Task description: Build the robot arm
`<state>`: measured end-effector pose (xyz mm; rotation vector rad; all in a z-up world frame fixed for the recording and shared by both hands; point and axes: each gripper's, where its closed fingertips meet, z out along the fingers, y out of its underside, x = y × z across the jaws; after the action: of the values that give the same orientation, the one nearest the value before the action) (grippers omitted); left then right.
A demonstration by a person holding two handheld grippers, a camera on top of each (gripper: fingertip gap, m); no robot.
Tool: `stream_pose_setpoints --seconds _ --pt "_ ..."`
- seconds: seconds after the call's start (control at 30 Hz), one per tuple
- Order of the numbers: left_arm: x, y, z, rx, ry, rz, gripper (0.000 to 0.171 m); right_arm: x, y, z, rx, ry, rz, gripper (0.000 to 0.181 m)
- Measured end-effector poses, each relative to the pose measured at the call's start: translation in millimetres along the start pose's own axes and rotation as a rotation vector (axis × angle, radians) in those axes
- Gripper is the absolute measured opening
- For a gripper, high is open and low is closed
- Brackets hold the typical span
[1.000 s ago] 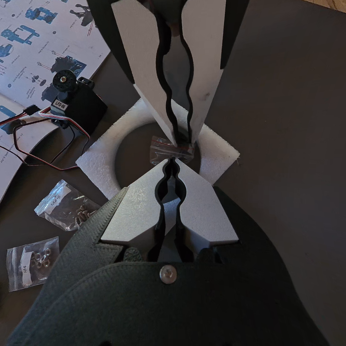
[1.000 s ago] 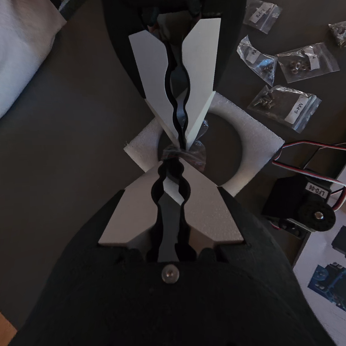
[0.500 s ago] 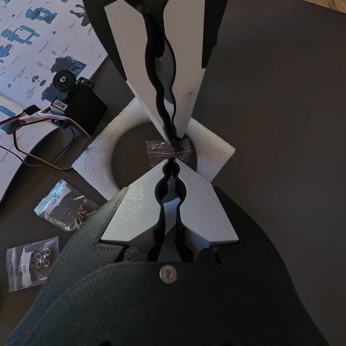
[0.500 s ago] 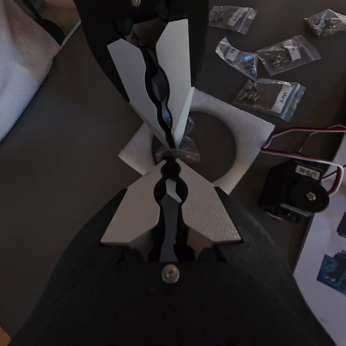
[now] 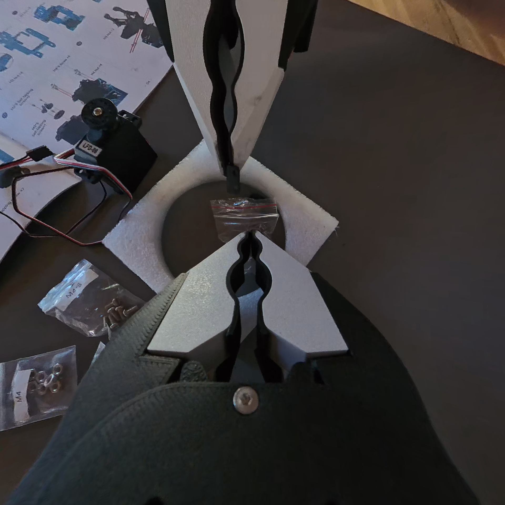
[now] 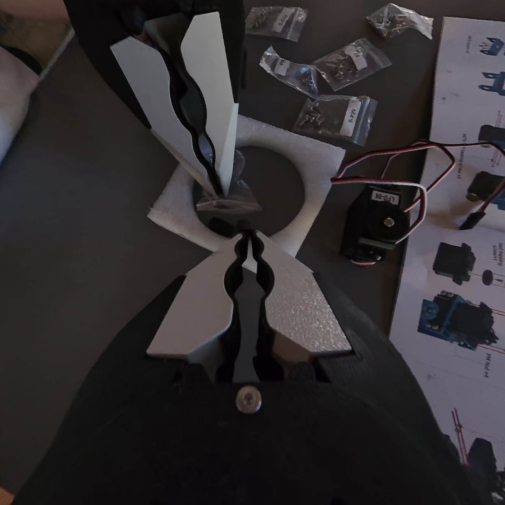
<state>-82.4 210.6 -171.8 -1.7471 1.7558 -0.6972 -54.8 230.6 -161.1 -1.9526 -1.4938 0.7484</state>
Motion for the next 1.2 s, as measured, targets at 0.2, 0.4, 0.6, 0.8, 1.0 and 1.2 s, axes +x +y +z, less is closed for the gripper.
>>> stream_pose_setpoints --seconds 0.2,0.4,0.6,0.8,1.0,1.2 --pt "-2 6 -1 -0.049 -0.034 0.04 0.0 -5 -2 9 -0.115 0.038 -0.101 0.011" --pt "-7 12 -5 -0.076 -0.053 -0.003 0.0 0 -2 7 -0.072 0.04 -0.048 0.011" --pt "-8 16 -10 -0.068 -0.05 -0.052 0.0 -9 1 7 -0.061 0.015 -0.001 0.006" --pt "0 11 -7 -0.041 -0.046 -0.047 0.0 -22 1 0 -0.08 0.023 0.026 0.012" --pt "-1 11 -7 -0.039 -0.05 -0.057 0.0 -17 -31 -1 0.178 -0.041 0.645 0.036" --pt "-2 11 -7 -0.031 -0.071 -0.068 0.0 -19 -23 19 0.139 0.116 0.803 0.032"
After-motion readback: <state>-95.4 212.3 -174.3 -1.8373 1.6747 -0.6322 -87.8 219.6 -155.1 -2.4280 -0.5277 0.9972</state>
